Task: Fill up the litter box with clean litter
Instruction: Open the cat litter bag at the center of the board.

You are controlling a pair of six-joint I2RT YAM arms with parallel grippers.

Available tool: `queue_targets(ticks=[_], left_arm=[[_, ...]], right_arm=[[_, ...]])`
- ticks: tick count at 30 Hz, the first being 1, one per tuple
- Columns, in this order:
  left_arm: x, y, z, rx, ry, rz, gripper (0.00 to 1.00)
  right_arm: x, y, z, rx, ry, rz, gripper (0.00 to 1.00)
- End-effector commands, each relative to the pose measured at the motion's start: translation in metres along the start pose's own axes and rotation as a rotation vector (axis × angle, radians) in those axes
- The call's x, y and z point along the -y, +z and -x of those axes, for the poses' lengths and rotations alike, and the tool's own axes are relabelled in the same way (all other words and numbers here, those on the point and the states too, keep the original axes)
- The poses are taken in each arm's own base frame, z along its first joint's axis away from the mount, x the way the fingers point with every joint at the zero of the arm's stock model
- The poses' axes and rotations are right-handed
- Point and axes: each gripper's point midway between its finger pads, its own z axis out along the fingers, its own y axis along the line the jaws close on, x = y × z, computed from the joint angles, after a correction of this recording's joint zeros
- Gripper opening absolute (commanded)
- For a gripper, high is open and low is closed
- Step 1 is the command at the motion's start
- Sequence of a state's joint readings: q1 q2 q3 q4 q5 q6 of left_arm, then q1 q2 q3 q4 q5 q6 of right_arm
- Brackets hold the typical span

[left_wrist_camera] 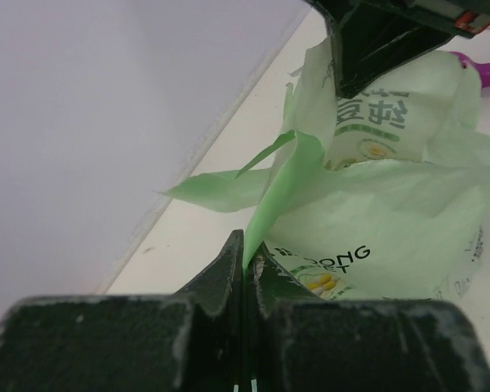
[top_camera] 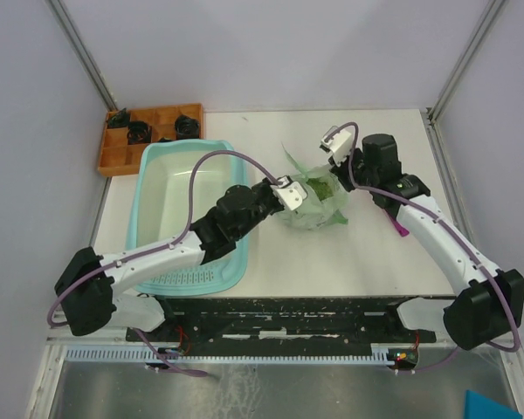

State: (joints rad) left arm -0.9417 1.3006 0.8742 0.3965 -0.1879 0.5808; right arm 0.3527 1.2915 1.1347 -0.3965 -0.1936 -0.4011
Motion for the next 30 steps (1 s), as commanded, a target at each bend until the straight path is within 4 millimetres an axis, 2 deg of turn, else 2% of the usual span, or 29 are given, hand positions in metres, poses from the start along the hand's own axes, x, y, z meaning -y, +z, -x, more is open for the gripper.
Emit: queue_targets(ticks=[1,7,8,9,10,12,14,16,19,24,27,30], left_arm=[[-0.070,0.001,0.049,0.079,0.055,0.269,0.03],[-0.075,0.013,0.058,0.085,0.073,0.293,0.03],[-0.076,0.014,0.060,0.087,0.071,0.298,0.03],[-0.077,0.015,0.061,0.086,0.071,0.299,0.03],[-0.076,0.017,0.061,0.084,0.073,0.297,0.03],[-0.076,0.020,0.061,0.076,0.074,0.296,0.03],[-0.077,0.022,0.061,0.071,0.067,0.298,0.03],[-0.078,0.021,0.062,0.074,0.053,0.305,0.03],[-0.076,0.020,0.061,0.078,0.033,0.301,0.03],[-0.074,0.019,0.057,0.077,0.007,0.303,0.03],[-0.071,0.020,0.057,0.082,-0.012,0.295,0.03],[-0.068,0.021,0.054,0.078,-0.019,0.287,0.03]], right_arm=[[0.077,-0.050,0.043,0.153,-0.019,-0.389,0.02],[0.079,-0.052,0.052,0.177,-0.014,-0.386,0.03],[0.078,-0.053,0.056,0.183,-0.017,-0.375,0.13],[0.076,-0.055,0.059,0.183,-0.018,-0.359,0.30],[0.073,-0.057,0.063,0.185,-0.021,-0.337,0.40],[0.064,-0.064,0.069,0.192,-0.037,-0.277,0.52],[0.054,-0.075,0.074,0.202,-0.041,-0.228,0.56],[0.042,-0.086,0.073,0.194,-0.028,-0.159,0.57],[0.030,-0.088,0.065,0.172,0.014,-0.085,0.59],[0.034,-0.071,0.038,0.024,0.108,-0.085,0.57],[0.013,-0.063,0.026,-0.015,0.144,0.027,0.57],[-0.012,-0.065,0.028,0.012,0.166,0.148,0.57]])
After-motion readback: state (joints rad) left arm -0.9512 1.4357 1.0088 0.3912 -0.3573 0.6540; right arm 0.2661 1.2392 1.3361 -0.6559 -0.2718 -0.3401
